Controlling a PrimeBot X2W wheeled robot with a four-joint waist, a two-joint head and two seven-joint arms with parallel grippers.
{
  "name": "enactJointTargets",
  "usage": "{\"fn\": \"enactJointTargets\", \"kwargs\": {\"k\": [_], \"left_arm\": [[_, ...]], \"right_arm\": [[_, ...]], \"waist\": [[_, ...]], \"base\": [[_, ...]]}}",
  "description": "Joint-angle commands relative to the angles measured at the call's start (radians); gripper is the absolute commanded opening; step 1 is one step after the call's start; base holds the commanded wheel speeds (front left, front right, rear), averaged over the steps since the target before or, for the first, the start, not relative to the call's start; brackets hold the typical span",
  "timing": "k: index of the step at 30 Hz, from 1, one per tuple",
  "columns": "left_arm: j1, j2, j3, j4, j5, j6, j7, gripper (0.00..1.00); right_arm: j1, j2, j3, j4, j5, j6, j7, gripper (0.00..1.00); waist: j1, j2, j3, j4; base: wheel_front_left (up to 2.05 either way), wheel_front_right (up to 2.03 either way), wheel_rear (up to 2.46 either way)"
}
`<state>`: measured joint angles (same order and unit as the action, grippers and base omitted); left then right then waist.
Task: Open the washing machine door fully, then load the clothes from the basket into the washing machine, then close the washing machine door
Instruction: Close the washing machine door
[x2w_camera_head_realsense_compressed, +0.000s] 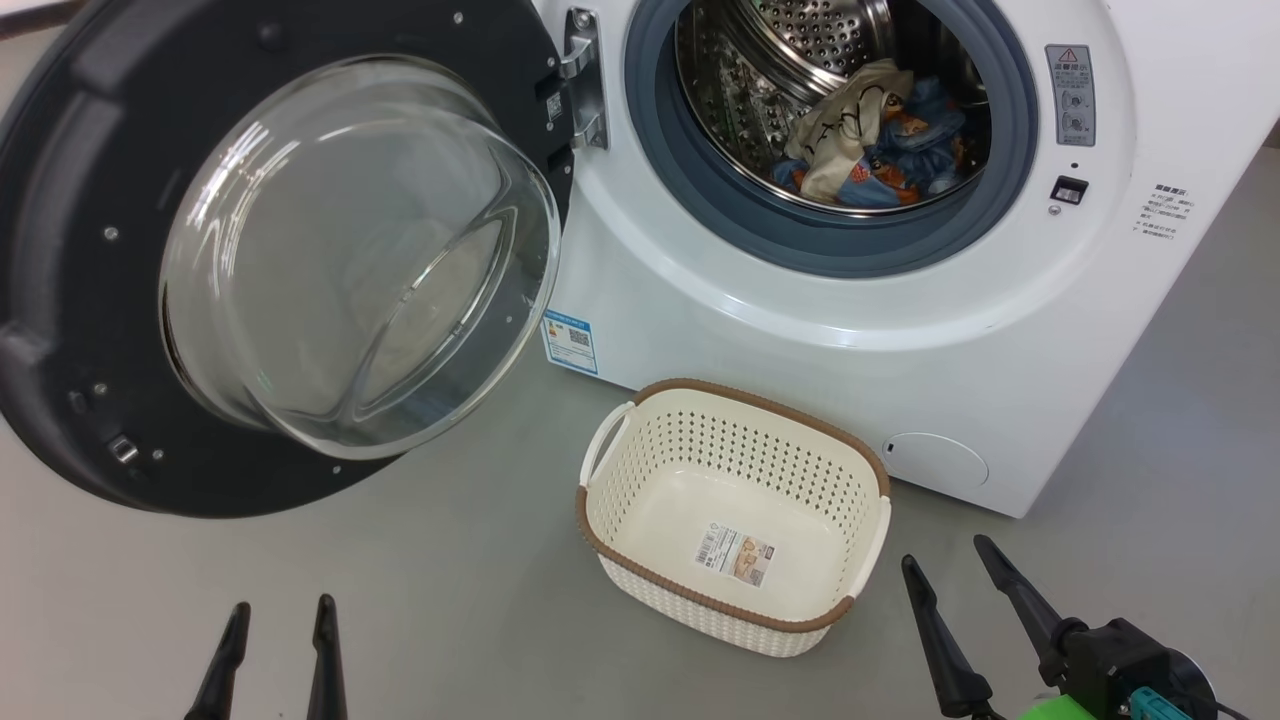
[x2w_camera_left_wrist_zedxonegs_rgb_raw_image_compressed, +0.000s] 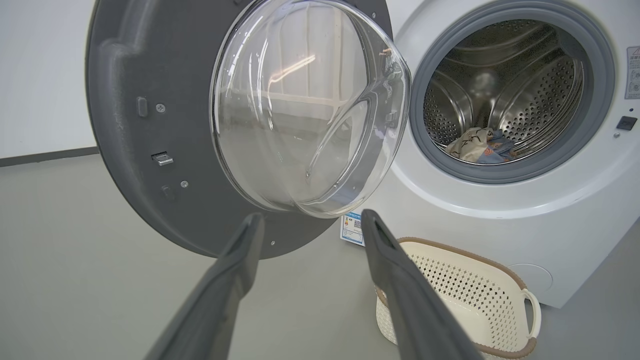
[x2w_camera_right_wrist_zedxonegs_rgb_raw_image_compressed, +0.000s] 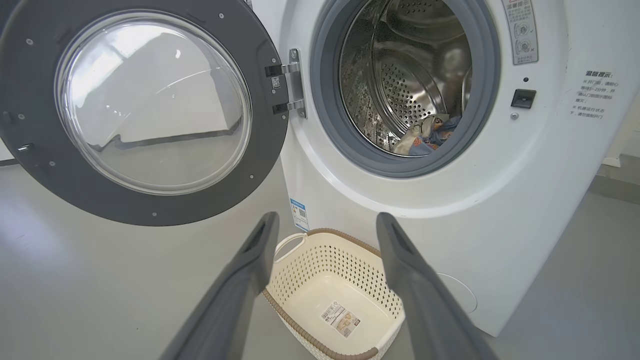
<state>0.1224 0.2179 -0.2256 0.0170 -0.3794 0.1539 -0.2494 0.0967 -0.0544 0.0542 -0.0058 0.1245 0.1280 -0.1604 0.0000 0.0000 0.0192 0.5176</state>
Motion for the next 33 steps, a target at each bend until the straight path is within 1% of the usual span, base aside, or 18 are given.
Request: {"fn": "enactJointTargets", "kwargs": {"k": [1,12,13,14,15,16,17,24,27,29,31,33], "left_arm": [[-0.021,0.010,0.041,-0.026,0.009,-0.004,-0.012,1.00],[-0.019,0.007,0.044,-0.024,0.011,-0.007,-0.012,1.00],[-0.020,0.006,0.044,-0.024,0.012,-0.007,-0.012,0.95],[-0.020,0.005,0.044,-0.024,0.013,-0.007,-0.012,0.47],[-0.020,0.004,0.044,-0.024,0.013,-0.007,-0.012,0.24],[-0.020,0.003,0.045,-0.025,0.014,-0.007,-0.012,0.03],[-0.020,0.001,0.046,-0.025,0.015,-0.007,-0.012,0.00],[-0.020,-0.011,0.055,-0.036,0.026,-0.013,-0.012,0.00],[-0.023,-0.022,0.064,-0.058,0.013,-0.039,-0.012,0.00],[-0.029,-0.047,0.083,-0.092,-0.035,-0.079,-0.012,0.00],[-0.032,-0.091,0.114,-0.135,-0.143,-0.146,-0.012,0.00],[-0.034,-0.104,0.141,-0.165,-0.226,-0.201,-0.012,0.00]], "right_arm": [[-0.034,-0.004,0.029,-0.022,0.003,0.003,-0.004,1.00],[-0.026,-0.003,0.029,-0.023,0.003,0.003,-0.005,1.00],[-0.025,-0.003,0.029,-0.023,0.003,0.003,-0.004,1.00],[-0.026,-0.003,0.029,-0.024,0.002,0.003,-0.004,1.00],[-0.026,-0.003,0.029,-0.025,0.002,0.003,-0.003,1.00],[-0.027,-0.003,0.029,-0.026,0.001,0.003,-0.002,1.00],[-0.028,-0.004,0.028,-0.027,0.001,0.003,-0.002,1.00],[-0.029,-0.013,0.026,-0.033,0.001,0.003,0.003,1.00],[-0.031,-0.014,0.026,-0.034,0.002,0.003,0.005,1.00],[-0.031,-0.014,0.025,-0.036,0.002,0.003,0.006,1.00],[-0.031,-0.016,0.024,-0.038,0.003,0.003,0.007,1.00],[-0.032,-0.016,0.024,-0.039,0.002,0.003,0.009,1.00]], "waist": [[0.0000,0.0000,0.000,0.000],[0.0000,0.0000,-0.004,-0.003],[0.0000,0.0000,-0.003,-0.003],[0.0000,0.0000,-0.002,-0.003],[0.0000,0.0000,-0.002,-0.003],[0.0000,0.0000,-0.001,-0.003],[0.0000,0.0000,0.000,-0.003],[0.0000,0.0000,0.006,-0.002],[0.0000,0.0000,0.008,-0.001],[0.0000,0.0000,0.009,-0.001],[0.0000,0.0000,0.010,0.000],[0.0000,0.0000,0.010,0.000]], "base": [[0.00,0.00,0.00],[0.00,0.00,0.00],[0.00,0.00,0.00],[0.00,0.00,0.00],[0.00,0.00,0.00],[0.00,0.00,0.00],[0.00,0.00,0.00],[0.00,0.00,0.00],[0.00,0.00,0.00],[0.00,0.00,0.00],[0.00,0.00,0.00],[0.00,0.00,0.00]]}}
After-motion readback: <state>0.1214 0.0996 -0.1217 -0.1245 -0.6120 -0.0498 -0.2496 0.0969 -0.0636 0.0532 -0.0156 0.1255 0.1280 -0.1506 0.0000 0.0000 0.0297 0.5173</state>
